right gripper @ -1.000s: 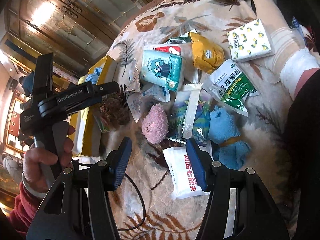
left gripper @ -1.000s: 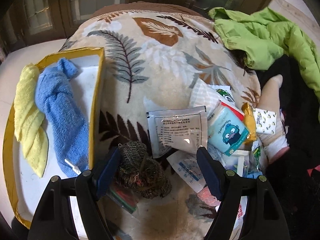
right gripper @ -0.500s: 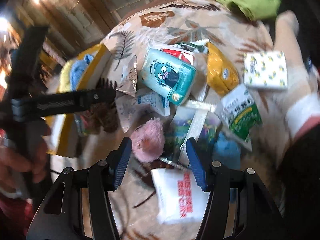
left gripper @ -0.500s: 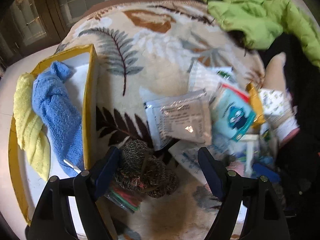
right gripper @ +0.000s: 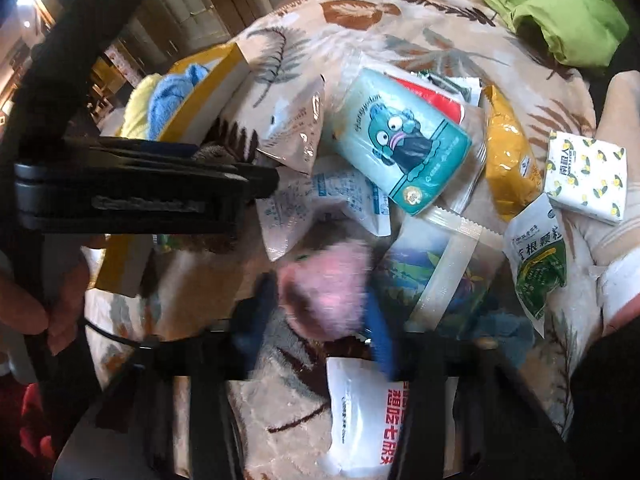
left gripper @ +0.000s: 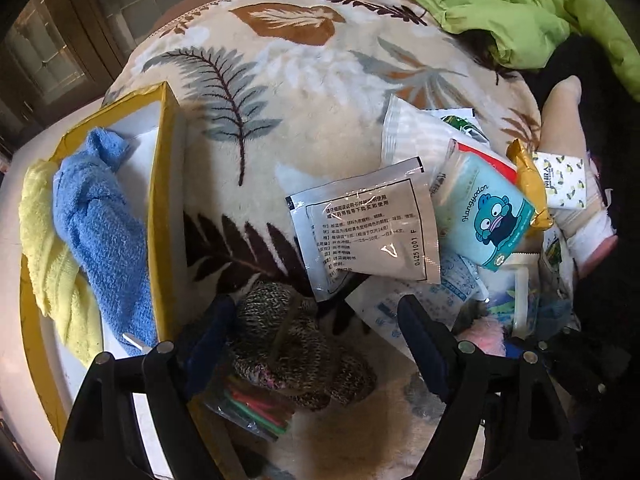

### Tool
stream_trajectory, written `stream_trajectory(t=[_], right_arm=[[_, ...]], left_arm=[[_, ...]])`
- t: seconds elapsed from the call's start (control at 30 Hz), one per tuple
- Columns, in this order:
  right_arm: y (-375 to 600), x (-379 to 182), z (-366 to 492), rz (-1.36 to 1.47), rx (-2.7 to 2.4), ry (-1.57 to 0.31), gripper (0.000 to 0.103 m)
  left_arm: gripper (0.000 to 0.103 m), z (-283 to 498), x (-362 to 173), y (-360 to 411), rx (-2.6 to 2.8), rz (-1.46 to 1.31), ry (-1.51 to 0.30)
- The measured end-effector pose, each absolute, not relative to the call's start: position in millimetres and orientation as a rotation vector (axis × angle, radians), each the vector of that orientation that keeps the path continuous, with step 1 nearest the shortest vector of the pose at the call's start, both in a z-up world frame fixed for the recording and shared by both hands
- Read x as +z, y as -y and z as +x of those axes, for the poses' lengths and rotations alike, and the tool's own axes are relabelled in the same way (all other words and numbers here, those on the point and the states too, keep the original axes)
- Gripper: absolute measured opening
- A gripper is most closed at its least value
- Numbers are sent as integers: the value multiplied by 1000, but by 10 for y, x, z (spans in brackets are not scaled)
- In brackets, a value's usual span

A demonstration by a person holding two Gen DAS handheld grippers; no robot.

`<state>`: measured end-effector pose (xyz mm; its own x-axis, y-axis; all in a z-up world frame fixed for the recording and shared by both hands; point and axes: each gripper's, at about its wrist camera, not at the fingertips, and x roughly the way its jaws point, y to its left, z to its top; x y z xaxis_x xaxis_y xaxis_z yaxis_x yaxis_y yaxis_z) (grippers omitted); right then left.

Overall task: Organize soft objects
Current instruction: 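Grasp the brown knit ball with the left tool while the right tool grasps the pink fuzzy ball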

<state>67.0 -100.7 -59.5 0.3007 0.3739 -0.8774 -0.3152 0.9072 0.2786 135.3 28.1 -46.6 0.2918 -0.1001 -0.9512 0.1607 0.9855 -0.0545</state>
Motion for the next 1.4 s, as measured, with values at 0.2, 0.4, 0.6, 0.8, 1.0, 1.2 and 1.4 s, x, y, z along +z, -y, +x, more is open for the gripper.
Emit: stream_trajectory(t=[0.2,0.4,0.6,0.8,1.0,1.2,1.4], right_arm=[[1132,-586,650,129,457,-1165,28],[1254,-522,608,188,449,-1147,28],[1271,-537,624,225,456,-1155,28],[1295,-534,637,248,462,-1155,28],[1273,-497,634,247,477,-1146,28],[1312,-419,601,267,479,-1124,28],[1367,-331,548,287,476,-1114,28]], left_arm=[[38,1290,-340,-267,-193,133,-1231],[34,1293,-369,-230,-206,240,-1228],[77,1290,-547,-173,-194,300,-1307],[76,1316,-570,-171,-203,293,-1332],[60,1232,-631,-144,-220,334,-1311],[58,1114,-447,-119,-279,276,-1274],[58,1044,-264,-163,-288,218,-1244]])
